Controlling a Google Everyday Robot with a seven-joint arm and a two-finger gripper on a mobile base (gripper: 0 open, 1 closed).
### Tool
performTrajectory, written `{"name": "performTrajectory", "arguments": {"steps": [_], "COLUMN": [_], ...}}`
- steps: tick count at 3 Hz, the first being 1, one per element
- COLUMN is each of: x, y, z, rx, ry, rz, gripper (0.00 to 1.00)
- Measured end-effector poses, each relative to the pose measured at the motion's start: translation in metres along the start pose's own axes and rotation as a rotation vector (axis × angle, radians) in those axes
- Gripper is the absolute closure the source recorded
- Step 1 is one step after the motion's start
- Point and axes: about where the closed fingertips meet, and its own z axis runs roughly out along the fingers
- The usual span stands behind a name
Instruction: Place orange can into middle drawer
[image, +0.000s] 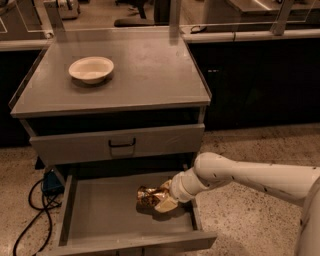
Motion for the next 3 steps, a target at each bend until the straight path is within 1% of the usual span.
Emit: {"name": "performTrajectory", "arguments": {"steps": [1, 2, 3], "x": [-0.004, -0.004, 0.016], "y": [-0.013, -0.013, -0.013], "z": [0.001, 0.002, 0.037], "rx": [0.05, 0.05, -0.011], "ry": [-0.015, -0.015, -0.007], "rz": [0.0, 0.0, 0.038], "gripper": [1.0, 1.0, 1.0]}}
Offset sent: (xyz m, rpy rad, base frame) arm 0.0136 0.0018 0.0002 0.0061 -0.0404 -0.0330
